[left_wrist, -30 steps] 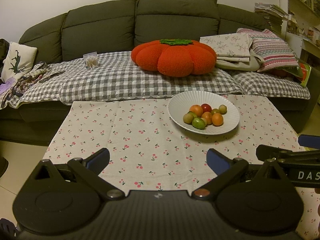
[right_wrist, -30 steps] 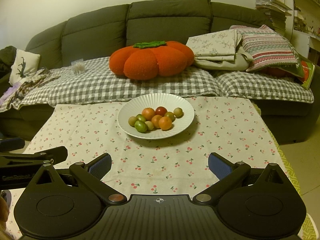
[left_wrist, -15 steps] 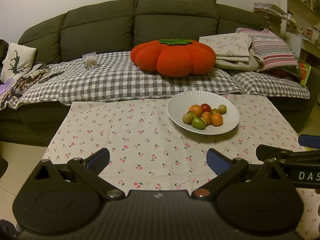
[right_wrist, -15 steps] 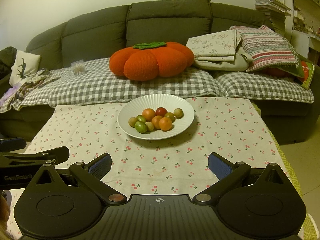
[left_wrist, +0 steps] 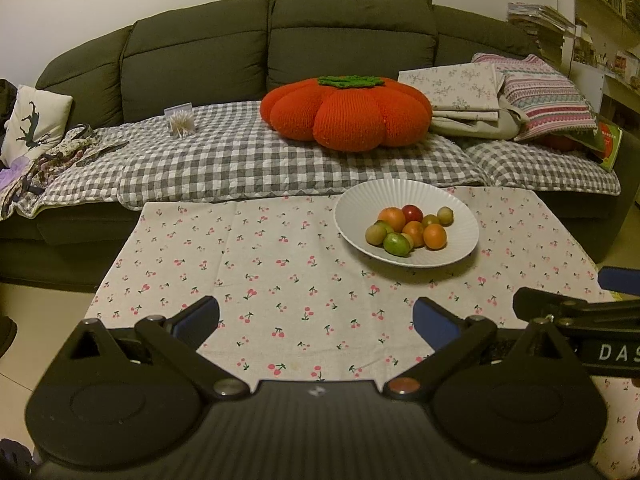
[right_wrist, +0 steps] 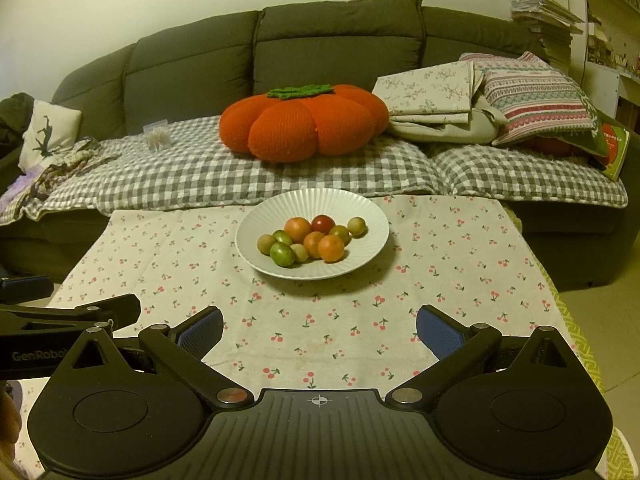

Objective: Organize fruits

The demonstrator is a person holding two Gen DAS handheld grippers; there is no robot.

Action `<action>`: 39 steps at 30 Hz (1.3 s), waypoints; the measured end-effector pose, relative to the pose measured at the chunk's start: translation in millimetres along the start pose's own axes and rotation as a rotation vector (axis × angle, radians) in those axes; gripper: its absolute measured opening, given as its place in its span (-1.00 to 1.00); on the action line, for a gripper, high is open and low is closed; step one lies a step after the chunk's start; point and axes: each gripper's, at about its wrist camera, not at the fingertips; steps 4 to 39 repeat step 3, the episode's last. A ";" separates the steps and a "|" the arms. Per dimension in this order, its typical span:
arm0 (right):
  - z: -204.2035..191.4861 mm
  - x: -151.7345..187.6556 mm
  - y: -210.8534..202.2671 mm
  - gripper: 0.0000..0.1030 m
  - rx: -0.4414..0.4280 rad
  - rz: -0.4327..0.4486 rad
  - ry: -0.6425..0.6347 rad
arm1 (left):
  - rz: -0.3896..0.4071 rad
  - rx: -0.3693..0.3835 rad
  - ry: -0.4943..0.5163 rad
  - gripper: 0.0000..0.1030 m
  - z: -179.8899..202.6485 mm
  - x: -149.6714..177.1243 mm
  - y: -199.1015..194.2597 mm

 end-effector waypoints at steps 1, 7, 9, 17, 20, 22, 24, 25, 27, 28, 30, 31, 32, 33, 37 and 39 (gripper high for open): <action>-0.1 -0.1 0.1 1.00 0.000 0.000 0.000 | -0.001 0.000 0.000 0.98 0.0 0.2 0.0; 0.0 0.0 0.0 1.00 0.000 0.000 0.000 | -0.001 0.000 -0.001 0.98 0.0 -0.1 0.0; 0.0 0.0 0.0 1.00 0.000 0.000 0.000 | -0.001 0.000 -0.001 0.98 0.0 -0.1 0.0; 0.0 0.0 0.0 1.00 0.000 0.000 0.000 | -0.001 0.000 -0.001 0.98 0.0 -0.1 0.0; 0.0 0.0 0.0 1.00 0.000 0.000 0.000 | -0.001 0.000 -0.001 0.98 0.0 -0.1 0.0; 0.0 0.0 0.0 1.00 0.000 0.000 0.000 | -0.001 0.000 -0.001 0.98 0.0 -0.1 0.0; 0.0 0.0 0.0 1.00 0.000 0.000 0.000 | -0.001 0.000 -0.001 0.98 0.0 -0.1 0.0; 0.0 0.0 0.0 1.00 0.000 0.000 0.000 | -0.001 0.000 -0.001 0.98 0.0 -0.1 0.0; 0.0 0.0 0.0 1.00 0.000 0.000 0.000 | -0.001 0.000 -0.001 0.98 0.0 -0.1 0.0; 0.0 0.0 0.0 1.00 0.000 0.000 0.000 | -0.001 0.000 -0.001 0.98 0.0 -0.1 0.0; 0.0 0.0 0.0 1.00 0.000 0.000 0.000 | -0.001 0.000 -0.001 0.98 0.0 -0.1 0.0; 0.0 0.0 0.0 1.00 0.000 0.000 0.000 | -0.001 0.000 -0.001 0.98 0.0 -0.1 0.0; 0.0 0.0 0.0 1.00 0.000 0.000 0.000 | -0.001 0.000 -0.001 0.98 0.0 -0.1 0.0; 0.0 0.0 0.0 1.00 0.000 0.000 0.000 | -0.001 0.000 -0.001 0.98 0.0 -0.1 0.0; 0.0 0.0 0.0 1.00 0.000 0.000 0.000 | -0.001 0.000 -0.001 0.98 0.0 -0.1 0.0; 0.0 0.0 0.0 1.00 0.000 0.000 0.000 | -0.001 0.000 -0.001 0.98 0.0 -0.1 0.0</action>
Point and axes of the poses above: each gripper's, at about its wrist camera, not at the fingertips, and y roughly the way its jaws point, z to its right, x to its underside, and after that the axes turned 1 degree about x, right-handed
